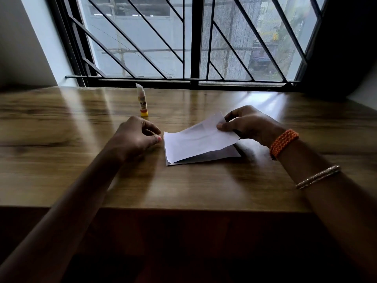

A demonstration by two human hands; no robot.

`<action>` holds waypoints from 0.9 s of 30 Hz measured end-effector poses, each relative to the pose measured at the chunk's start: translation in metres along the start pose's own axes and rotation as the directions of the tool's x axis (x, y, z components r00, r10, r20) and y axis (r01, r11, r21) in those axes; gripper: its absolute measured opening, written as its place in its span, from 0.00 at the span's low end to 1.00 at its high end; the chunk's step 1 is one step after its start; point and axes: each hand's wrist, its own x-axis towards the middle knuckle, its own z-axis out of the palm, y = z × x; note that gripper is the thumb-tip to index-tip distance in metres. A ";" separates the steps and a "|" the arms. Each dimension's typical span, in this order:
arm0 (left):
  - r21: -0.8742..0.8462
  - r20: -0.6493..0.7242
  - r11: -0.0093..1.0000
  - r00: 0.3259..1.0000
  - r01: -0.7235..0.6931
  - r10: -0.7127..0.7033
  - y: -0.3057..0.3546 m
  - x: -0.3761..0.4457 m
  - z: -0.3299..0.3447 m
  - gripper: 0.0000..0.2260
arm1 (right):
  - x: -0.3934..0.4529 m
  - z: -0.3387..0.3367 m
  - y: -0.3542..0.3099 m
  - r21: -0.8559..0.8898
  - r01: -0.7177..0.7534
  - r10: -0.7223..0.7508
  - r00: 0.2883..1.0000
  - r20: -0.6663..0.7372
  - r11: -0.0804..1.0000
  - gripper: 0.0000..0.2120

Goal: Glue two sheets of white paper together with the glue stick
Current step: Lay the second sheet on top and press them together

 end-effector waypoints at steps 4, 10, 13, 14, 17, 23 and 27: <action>0.022 -0.014 0.996 0.997 -0.082 0.082 0.001 -0.002 0.002 0.10 | 0.000 0.000 0.000 0.007 0.013 -0.013 1.000 0.000 1.000 0.05; 0.053 0.024 0.984 0.986 -0.169 0.168 0.005 -0.006 0.003 0.13 | 0.001 0.000 0.000 0.012 0.012 -0.012 1.000 -0.003 1.000 0.06; 0.073 -0.012 0.985 0.987 -0.158 0.160 0.003 -0.003 0.005 0.11 | 0.000 0.001 0.000 0.013 0.005 -0.005 1.000 -0.009 1.000 0.05; 0.082 -0.007 0.983 0.986 -0.164 0.165 0.001 -0.002 0.005 0.12 | 0.000 0.001 0.000 0.012 0.001 -0.001 1.000 -0.013 1.000 0.05; 0.111 0.041 0.971 0.977 -0.211 0.207 -0.003 0.001 0.006 0.14 | 0.000 0.002 0.000 -0.002 -0.004 0.004 1.000 -0.019 1.000 0.05; 0.236 0.198 0.906 0.930 -0.352 0.309 -0.008 -0.001 0.008 0.27 | 0.001 0.002 0.002 -0.010 -0.004 0.004 1.000 -0.015 1.000 0.05; 0.183 0.312 0.901 0.892 -0.393 0.326 -0.010 0.003 0.009 0.29 | 0.001 0.002 0.002 -0.008 -0.011 0.011 1.000 -0.014 1.000 0.05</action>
